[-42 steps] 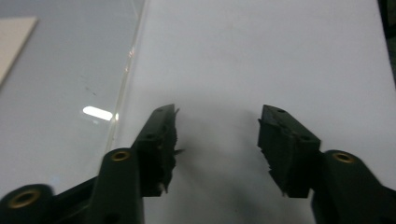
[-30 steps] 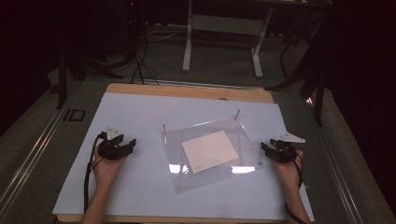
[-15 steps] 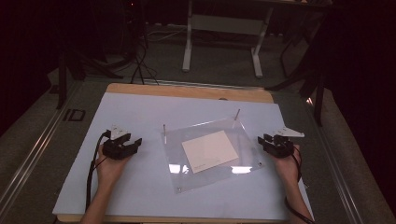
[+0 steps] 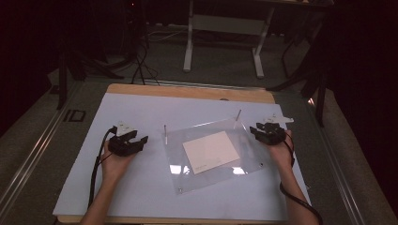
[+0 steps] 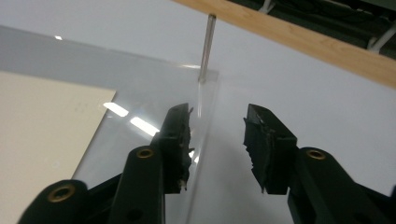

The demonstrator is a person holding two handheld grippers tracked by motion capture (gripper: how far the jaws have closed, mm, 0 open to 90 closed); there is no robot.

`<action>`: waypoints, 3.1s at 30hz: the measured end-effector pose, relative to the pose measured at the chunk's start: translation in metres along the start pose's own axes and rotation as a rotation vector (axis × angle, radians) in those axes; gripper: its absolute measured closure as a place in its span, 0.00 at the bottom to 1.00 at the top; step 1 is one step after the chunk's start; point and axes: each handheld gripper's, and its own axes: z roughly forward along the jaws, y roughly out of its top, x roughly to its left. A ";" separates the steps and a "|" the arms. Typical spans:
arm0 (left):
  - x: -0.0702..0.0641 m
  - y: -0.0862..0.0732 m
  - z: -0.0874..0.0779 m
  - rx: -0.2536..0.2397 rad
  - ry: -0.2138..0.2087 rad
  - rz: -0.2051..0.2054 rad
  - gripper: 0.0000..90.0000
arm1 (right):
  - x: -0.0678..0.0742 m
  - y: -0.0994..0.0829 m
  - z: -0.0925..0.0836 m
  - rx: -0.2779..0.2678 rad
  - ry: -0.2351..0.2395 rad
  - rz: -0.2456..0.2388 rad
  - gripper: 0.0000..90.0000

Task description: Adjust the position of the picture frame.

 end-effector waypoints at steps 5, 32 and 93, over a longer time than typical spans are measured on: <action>-0.006 0.005 0.005 -0.002 -0.015 0.027 0.51 | -0.003 0.011 0.011 -0.013 0.011 0.015 0.66; -0.031 0.015 0.047 -0.024 -0.123 0.012 0.66 | -0.004 0.031 0.069 -0.026 0.051 0.072 0.81; -0.034 0.029 0.066 -0.032 -0.074 -0.120 0.93 | -0.004 0.039 0.087 0.075 0.117 0.167 0.93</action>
